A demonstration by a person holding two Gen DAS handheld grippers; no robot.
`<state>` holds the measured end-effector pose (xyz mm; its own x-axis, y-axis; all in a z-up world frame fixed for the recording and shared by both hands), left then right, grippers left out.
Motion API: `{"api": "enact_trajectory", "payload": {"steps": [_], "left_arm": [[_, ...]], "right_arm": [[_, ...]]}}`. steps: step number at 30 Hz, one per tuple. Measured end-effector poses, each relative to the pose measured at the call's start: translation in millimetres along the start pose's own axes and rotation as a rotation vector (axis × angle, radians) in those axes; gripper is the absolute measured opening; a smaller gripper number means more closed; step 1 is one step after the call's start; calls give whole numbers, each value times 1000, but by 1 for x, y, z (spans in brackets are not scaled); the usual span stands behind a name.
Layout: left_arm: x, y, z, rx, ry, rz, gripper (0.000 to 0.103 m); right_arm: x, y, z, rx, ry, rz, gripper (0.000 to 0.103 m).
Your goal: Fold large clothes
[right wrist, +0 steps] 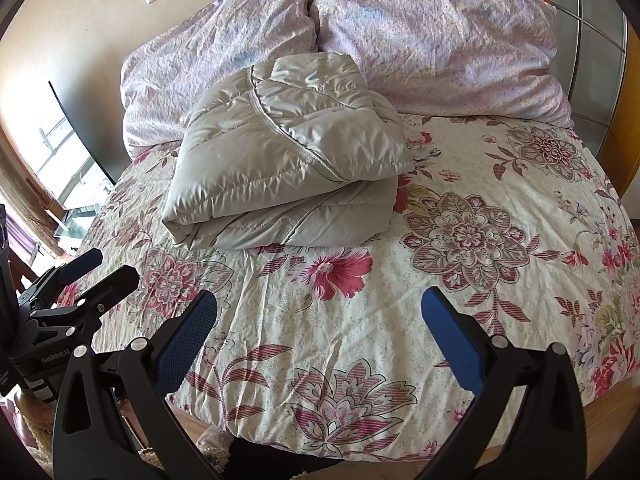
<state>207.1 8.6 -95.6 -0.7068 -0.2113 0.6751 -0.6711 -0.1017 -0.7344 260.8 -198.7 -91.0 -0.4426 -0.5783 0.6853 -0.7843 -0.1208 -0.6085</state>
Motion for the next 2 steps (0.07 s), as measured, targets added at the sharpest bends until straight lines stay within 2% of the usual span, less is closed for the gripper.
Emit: {"api": "enact_trajectory", "payload": {"steps": [2], "left_arm": [[0, 0, 0, 0, 3, 0, 101]], "right_arm": [[0, 0, 0, -1, -2, -1, 102]]}}
Point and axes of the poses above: each gripper's, at about its wrist camera, not at the fingertips, and x roughly against the way its jaws point, z to its right, y to its underside, the point moved 9 cm from there along -x, roughly the way its jaws point, and after that the axes turned 13 degrees about -y, right-handed, at the moved point
